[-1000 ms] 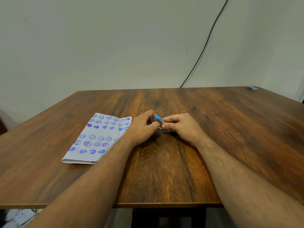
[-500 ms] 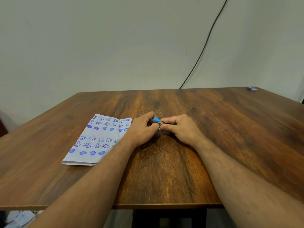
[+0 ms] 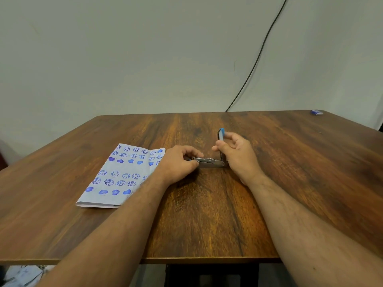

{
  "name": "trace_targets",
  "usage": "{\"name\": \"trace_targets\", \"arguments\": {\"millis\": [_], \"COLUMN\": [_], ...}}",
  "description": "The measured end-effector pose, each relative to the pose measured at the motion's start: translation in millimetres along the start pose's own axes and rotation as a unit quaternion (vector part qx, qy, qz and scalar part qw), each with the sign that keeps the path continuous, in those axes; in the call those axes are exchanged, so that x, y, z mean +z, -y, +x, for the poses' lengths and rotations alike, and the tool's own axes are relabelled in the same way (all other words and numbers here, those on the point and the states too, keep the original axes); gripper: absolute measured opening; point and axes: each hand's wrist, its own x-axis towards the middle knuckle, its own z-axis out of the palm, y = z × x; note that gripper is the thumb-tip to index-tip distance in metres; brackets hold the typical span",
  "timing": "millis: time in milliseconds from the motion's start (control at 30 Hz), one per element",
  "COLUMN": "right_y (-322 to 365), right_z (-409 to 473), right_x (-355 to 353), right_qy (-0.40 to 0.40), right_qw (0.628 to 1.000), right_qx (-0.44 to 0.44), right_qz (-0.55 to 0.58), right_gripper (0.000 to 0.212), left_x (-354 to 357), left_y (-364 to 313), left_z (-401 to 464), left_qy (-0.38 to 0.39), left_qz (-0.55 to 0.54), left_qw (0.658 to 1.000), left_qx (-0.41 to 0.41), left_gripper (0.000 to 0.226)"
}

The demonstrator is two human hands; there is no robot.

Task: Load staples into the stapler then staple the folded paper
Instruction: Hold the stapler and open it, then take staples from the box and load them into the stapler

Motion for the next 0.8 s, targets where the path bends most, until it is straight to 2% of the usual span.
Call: {"name": "trace_targets", "arguments": {"millis": [133, 300, 467, 633, 800], "right_y": [-2.7, -6.0, -1.4, 4.2, 7.3], "right_z": [2.5, 5.6, 0.8, -2.1, -7.3], "right_x": [-0.9, -3.9, -2.4, -1.6, 3.7], "right_qy": [-0.071, -0.148, -0.152, -0.115, 0.014], "right_qw": [0.997, 0.986, 0.968, 0.970, 0.976], "right_qx": [0.035, 0.062, 0.067, 0.081, -0.014], "right_qz": [0.024, -0.050, -0.186, -0.198, -0.217], "right_gripper": [0.040, 0.052, 0.036, 0.030, 0.016], "left_x": [-0.1, 1.4, 0.9, -0.3, -0.9], "left_y": [0.0, -3.0, -4.8, -3.3, -3.7], "left_z": [-0.6, -1.7, -2.7, -1.9, -2.2], "left_qy": [-0.001, -0.030, -0.043, -0.044, -0.043], "left_qz": [-0.002, -0.012, -0.016, -0.010, -0.005], "left_qw": [1.000, 0.999, 0.998, 0.998, 0.998], "left_qx": [-0.015, -0.033, -0.046, -0.049, -0.043], "left_gripper": [0.020, 0.022, 0.024, 0.022, 0.023]}}
